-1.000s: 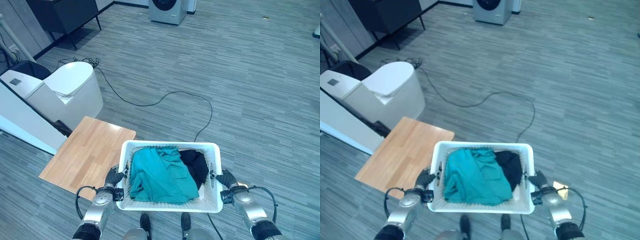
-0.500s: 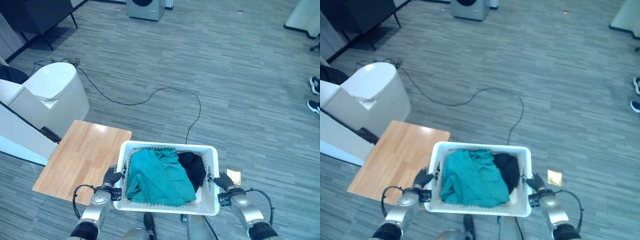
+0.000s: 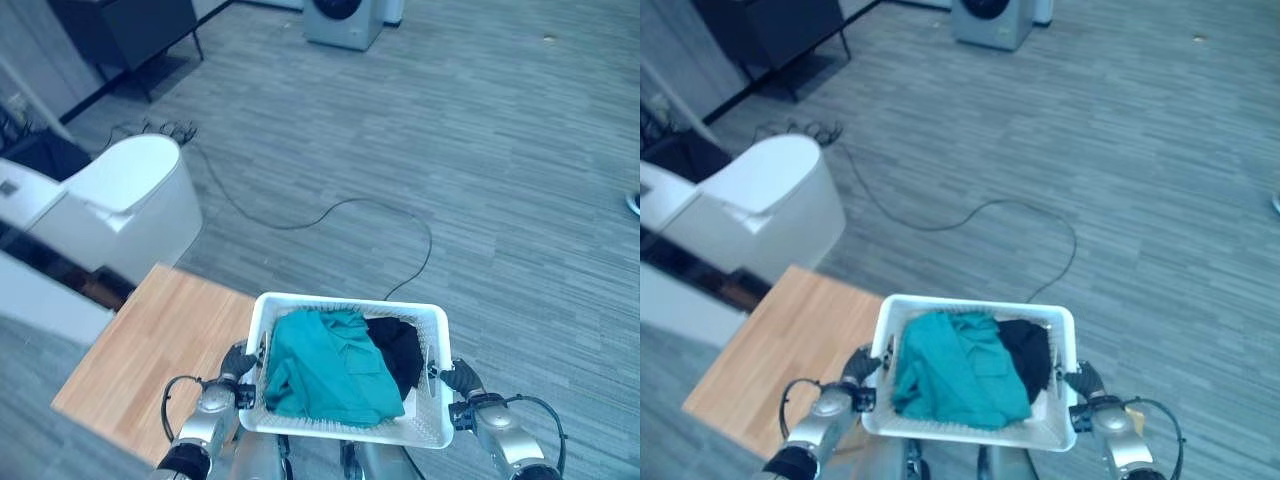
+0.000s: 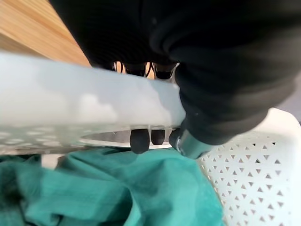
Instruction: Grab the laundry basket,head to the washer,open it,put in the laundry and shut it.
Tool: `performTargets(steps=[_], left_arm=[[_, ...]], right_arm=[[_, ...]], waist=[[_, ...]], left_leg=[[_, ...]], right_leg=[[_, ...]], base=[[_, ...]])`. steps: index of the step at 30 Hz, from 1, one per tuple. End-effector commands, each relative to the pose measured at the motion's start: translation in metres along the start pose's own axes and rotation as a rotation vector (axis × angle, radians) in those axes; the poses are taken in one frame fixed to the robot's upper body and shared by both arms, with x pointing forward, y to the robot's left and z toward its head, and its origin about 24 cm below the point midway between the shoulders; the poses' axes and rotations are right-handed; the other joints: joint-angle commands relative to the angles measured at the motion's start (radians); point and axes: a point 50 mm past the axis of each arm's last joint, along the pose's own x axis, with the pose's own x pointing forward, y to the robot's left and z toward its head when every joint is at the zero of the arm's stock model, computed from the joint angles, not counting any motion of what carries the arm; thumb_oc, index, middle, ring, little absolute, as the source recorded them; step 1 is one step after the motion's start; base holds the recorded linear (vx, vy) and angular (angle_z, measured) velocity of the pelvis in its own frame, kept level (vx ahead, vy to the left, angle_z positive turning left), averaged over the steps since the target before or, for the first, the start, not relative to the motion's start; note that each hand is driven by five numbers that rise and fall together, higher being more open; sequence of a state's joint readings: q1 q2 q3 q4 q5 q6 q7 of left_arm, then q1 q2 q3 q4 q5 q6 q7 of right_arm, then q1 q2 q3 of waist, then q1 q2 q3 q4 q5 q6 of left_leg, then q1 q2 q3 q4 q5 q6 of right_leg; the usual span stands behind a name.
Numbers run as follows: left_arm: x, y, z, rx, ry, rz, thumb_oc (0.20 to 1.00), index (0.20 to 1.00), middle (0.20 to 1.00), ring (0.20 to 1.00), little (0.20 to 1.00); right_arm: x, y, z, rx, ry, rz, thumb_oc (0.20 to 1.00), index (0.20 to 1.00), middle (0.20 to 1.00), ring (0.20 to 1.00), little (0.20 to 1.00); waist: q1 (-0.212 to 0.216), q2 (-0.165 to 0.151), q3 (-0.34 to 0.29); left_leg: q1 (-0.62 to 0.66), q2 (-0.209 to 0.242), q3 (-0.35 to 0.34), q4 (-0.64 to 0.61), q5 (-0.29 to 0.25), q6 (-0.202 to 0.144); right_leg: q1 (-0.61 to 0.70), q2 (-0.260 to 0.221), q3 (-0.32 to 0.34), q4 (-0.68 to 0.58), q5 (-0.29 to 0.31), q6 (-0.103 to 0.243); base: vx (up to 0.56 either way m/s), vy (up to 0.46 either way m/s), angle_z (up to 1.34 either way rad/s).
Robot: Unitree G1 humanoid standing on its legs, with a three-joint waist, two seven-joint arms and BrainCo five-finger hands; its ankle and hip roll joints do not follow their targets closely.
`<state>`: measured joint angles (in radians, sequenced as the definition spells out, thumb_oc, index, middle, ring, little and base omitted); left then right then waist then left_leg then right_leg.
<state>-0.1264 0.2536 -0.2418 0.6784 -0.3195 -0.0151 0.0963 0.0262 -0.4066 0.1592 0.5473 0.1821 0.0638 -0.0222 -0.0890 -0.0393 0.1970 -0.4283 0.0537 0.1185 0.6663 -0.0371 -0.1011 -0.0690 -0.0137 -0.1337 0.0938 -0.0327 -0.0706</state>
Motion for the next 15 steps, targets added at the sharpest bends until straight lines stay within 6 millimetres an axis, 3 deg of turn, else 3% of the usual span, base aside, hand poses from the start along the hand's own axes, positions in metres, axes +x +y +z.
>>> performTargets(steps=[1,4,5,6,9,10,11,13,14,15], left_arm=[[0.004,0.037,0.039,-0.009,-0.152,0.064,0.200,0.200,0.200,0.200,0.200],[0.002,0.042,0.038,-0.004,-0.147,0.080,0.200,0.200,0.200,0.200,0.200],[0.002,0.044,0.037,0.000,-0.142,0.082,0.200,0.200,0.200,0.200,0.200],[-0.001,0.048,0.035,0.008,-0.141,0.096,0.200,0.200,0.200,0.200,0.200],[-0.002,0.049,0.039,0.023,-0.161,0.091,0.200,0.200,0.200,0.200,0.200],[-0.003,0.050,0.041,0.026,-0.174,0.093,0.200,0.200,0.200,0.200,0.200],[-0.005,0.053,0.043,0.042,-0.179,0.095,0.200,0.200,0.200,0.200,0.200],[-0.006,0.054,0.043,0.048,-0.177,0.097,0.200,0.200,0.200,0.200,0.200],[-0.006,0.053,0.041,0.058,-0.170,0.097,0.200,0.200,0.200,0.200,0.200],[-0.005,0.053,0.044,0.065,-0.176,0.096,0.200,0.200,0.200,0.200,0.200]], right_arm=[[0.003,-0.039,0.052,0.004,-0.226,-0.101,0.200,0.200,0.200,0.200,0.200],[0.008,-0.031,0.064,-0.032,-0.253,-0.076,0.200,0.200,0.200,0.200,0.200],[0.009,-0.029,0.066,-0.045,-0.250,-0.070,0.200,0.200,0.200,0.200,0.200],[0.012,-0.018,0.073,-0.072,-0.266,-0.015,0.200,0.200,0.200,0.200,0.200],[0.012,-0.015,0.075,-0.059,-0.276,-0.013,0.200,0.200,0.200,0.200,0.200],[0.013,-0.009,0.076,-0.031,-0.285,0.004,0.200,0.200,0.200,0.200,0.200],[0.013,-0.005,0.074,-0.022,-0.274,0.014,0.200,0.200,0.200,0.200,0.200],[0.015,0.002,0.076,-0.023,-0.275,0.036,0.200,0.200,0.200,0.200,0.200],[0.014,0.005,0.075,-0.028,-0.272,0.050,0.200,0.200,0.200,0.200,0.200],[0.014,0.006,0.075,-0.023,-0.273,0.058,0.200,0.200,0.200,0.200,0.200]], waist=[[0.041,0.002,0.033],[0.081,0.001,0.022],[0.088,0.003,0.015],[0.113,0.002,-0.013],[0.124,-0.018,-0.024],[0.130,-0.034,-0.029],[0.137,-0.044,-0.028],[0.140,-0.034,-0.015],[0.115,-0.010,-0.001],[0.101,-0.005,0.007]], left_leg=[[0.072,-0.003,-0.004,-0.457,0.129,0.038],[0.047,0.051,-0.038,-0.646,0.197,0.020],[0.056,0.060,-0.033,-0.640,0.213,0.016],[0.057,0.047,-0.050,-0.560,0.203,0.038],[0.036,0.013,-0.047,-0.497,0.168,0.058],[0.035,-0.009,-0.023,-0.442,0.122,0.080],[0.068,-0.021,0.006,-0.415,0.065,0.106],[0.142,-0.028,0.033,-0.434,0.030,0.130],[0.221,-0.041,0.026,-0.474,0.011,0.139],[0.259,-0.051,0.023,-0.494,0.000,0.140]], right_leg=[[0.065,-0.013,0.030,-0.028,-0.037,0.143],[0.130,-0.016,0.057,-0.032,-0.088,0.157],[0.150,-0.015,0.070,-0.030,-0.099,0.158],[0.199,-0.031,0.094,-0.023,-0.138,0.174],[0.203,-0.070,0.111,0.022,-0.147,0.191],[0.192,-0.099,0.115,0.085,-0.115,0.208],[0.128,-0.127,0.115,0.236,-0.015,0.230],[0.043,-0.149,0.066,0.402,0.132,0.241],[-0.035,-0.089,0.061,0.502,0.129,0.251],[-0.089,-0.055,0.057,0.517,0.108,0.250]], base=[[0.63,0.121,-0.47],[0.55,0.154,-0.60],[0.74,0.318,-0.59],[0.71,0.342,-0.38],[0.43,0.231,-0.73],[0.64,0.415,-0.77],[0.60,0.427,-0.37],[0.56,0.431,-0.32],[0.57,0.416,-0.32],[0.42,0.292,-0.11]])
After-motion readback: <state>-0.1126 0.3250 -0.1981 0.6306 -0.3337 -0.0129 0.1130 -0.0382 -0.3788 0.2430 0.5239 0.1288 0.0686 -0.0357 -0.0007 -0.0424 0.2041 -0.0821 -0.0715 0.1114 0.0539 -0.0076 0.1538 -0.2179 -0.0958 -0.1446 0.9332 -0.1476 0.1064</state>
